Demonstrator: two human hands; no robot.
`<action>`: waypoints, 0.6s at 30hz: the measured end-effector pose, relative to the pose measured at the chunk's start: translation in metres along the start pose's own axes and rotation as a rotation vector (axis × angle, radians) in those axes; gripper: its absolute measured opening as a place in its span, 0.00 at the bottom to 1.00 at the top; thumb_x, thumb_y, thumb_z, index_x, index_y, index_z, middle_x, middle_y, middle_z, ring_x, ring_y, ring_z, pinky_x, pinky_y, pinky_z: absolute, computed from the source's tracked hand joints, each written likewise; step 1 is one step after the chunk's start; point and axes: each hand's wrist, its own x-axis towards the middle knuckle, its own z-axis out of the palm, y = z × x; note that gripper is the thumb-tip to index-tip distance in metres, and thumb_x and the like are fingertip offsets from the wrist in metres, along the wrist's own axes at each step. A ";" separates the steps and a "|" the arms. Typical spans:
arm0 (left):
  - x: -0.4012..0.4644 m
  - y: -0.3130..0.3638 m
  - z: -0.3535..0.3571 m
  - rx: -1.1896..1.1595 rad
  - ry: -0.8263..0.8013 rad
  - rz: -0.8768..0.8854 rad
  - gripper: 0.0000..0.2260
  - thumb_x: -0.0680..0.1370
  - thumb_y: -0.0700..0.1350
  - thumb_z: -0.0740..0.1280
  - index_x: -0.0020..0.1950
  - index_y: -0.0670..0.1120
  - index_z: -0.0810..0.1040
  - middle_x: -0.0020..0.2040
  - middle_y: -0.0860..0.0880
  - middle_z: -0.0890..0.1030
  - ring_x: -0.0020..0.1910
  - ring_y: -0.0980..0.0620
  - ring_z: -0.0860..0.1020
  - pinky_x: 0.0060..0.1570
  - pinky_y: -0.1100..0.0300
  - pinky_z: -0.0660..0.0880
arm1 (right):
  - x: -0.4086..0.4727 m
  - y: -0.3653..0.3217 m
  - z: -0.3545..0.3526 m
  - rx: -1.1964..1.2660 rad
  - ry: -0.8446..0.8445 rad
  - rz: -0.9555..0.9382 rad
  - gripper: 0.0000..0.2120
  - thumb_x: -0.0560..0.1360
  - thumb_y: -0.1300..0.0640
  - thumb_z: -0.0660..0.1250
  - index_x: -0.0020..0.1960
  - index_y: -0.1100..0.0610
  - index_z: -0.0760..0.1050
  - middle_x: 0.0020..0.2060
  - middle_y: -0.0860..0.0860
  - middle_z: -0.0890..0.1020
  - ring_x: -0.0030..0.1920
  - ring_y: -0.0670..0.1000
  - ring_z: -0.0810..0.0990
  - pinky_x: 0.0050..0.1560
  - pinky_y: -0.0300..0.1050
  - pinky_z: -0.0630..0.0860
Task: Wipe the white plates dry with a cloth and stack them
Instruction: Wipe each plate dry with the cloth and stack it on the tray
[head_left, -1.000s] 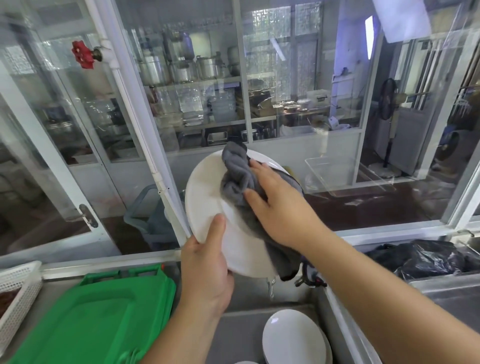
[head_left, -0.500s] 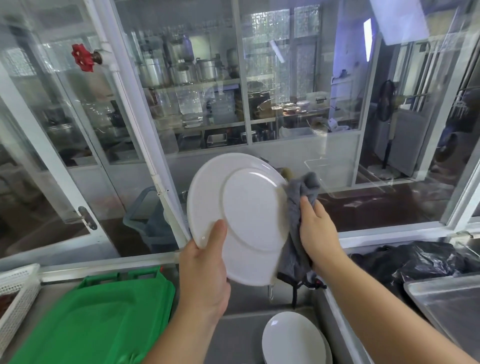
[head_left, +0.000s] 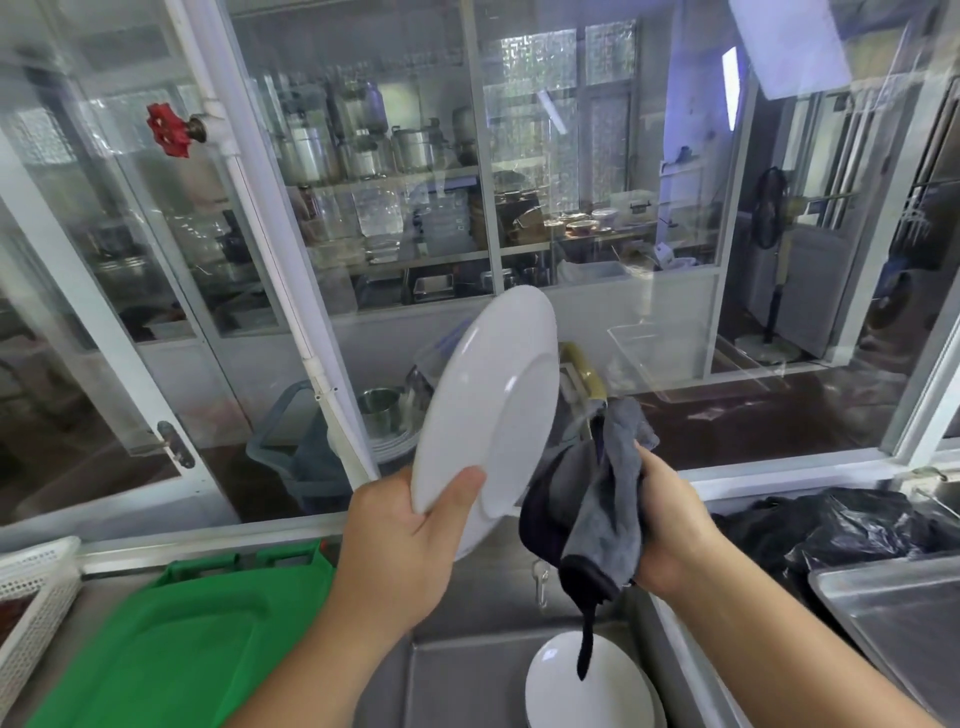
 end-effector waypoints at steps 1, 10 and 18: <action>0.001 -0.003 -0.002 0.078 -0.015 0.044 0.15 0.76 0.67 0.67 0.34 0.61 0.80 0.32 0.57 0.82 0.32 0.57 0.81 0.27 0.64 0.71 | -0.004 -0.003 0.000 0.042 -0.067 0.030 0.17 0.81 0.44 0.69 0.57 0.56 0.85 0.47 0.54 0.89 0.48 0.55 0.89 0.50 0.52 0.84; 0.001 -0.022 -0.005 0.732 -0.353 0.701 0.21 0.68 0.40 0.83 0.60 0.45 0.89 0.52 0.50 0.90 0.47 0.52 0.88 0.45 0.58 0.84 | -0.034 -0.024 0.007 0.079 -0.368 0.122 0.29 0.77 0.35 0.67 0.64 0.58 0.84 0.60 0.60 0.84 0.60 0.64 0.83 0.66 0.74 0.73; -0.013 -0.046 0.001 0.803 -0.523 0.876 0.20 0.70 0.42 0.71 0.62 0.46 0.88 0.58 0.50 0.88 0.54 0.54 0.88 0.45 0.58 0.86 | -0.031 -0.001 -0.013 -0.084 -0.210 0.163 0.22 0.70 0.59 0.67 0.63 0.66 0.78 0.51 0.67 0.86 0.44 0.65 0.88 0.41 0.59 0.85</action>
